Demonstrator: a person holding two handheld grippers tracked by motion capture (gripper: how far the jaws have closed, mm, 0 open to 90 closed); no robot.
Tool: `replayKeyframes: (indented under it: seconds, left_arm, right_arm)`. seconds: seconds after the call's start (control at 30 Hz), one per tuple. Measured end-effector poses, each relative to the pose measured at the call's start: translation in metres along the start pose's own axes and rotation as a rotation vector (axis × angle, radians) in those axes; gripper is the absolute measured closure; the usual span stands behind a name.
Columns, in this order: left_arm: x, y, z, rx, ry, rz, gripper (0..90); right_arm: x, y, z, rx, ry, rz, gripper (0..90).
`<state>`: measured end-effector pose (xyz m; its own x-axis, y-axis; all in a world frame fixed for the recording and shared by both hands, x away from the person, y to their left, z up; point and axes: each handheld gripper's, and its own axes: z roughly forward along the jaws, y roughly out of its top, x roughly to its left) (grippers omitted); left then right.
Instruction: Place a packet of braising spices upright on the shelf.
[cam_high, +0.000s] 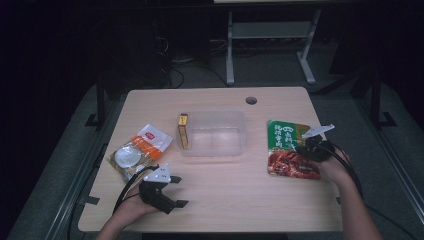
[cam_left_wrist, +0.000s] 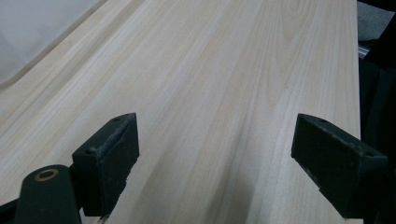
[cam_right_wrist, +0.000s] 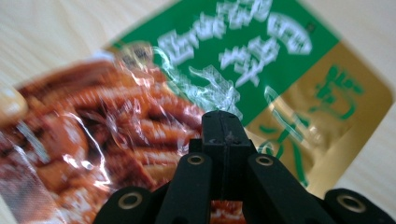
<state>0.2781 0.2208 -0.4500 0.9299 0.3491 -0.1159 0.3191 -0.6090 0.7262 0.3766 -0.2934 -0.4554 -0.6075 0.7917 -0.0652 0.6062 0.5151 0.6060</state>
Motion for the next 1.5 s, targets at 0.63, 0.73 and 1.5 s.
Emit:
replayKeyframes:
  seconds: [0.63,0.73,1.5]
  left_arm:
    - [-0.001,0.000,0.003,0.013,-0.008,-0.005,14.7]
    - [-0.001,0.000,0.003,0.015,-0.010,-0.005,14.7]
    - [0.000,0.000,0.005,0.022,-0.014,-0.007,14.7]
  right_arm:
    - [0.035,0.004,0.001,0.071,0.209,-0.060,90.0]
    - [0.047,0.008,0.002,0.079,0.259,-0.101,90.0]
    - [0.010,0.066,0.040,-0.089,0.042,-0.021,90.0]
